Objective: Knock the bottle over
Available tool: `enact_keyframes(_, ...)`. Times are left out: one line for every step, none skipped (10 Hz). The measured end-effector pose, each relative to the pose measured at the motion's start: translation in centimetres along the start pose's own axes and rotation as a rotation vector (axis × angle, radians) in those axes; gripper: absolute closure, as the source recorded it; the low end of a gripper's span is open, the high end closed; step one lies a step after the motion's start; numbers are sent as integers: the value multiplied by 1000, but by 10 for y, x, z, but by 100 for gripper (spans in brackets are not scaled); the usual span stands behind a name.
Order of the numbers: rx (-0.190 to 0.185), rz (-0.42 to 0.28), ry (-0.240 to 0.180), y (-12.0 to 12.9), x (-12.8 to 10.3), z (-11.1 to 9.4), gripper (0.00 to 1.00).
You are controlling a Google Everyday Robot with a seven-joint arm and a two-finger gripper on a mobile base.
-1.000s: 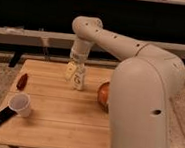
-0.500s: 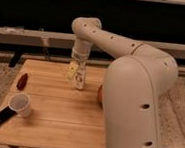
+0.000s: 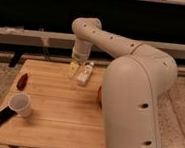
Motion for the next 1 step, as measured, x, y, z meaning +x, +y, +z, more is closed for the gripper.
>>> enact_keyframes(2, 0, -1, -1, 0, 0, 20)
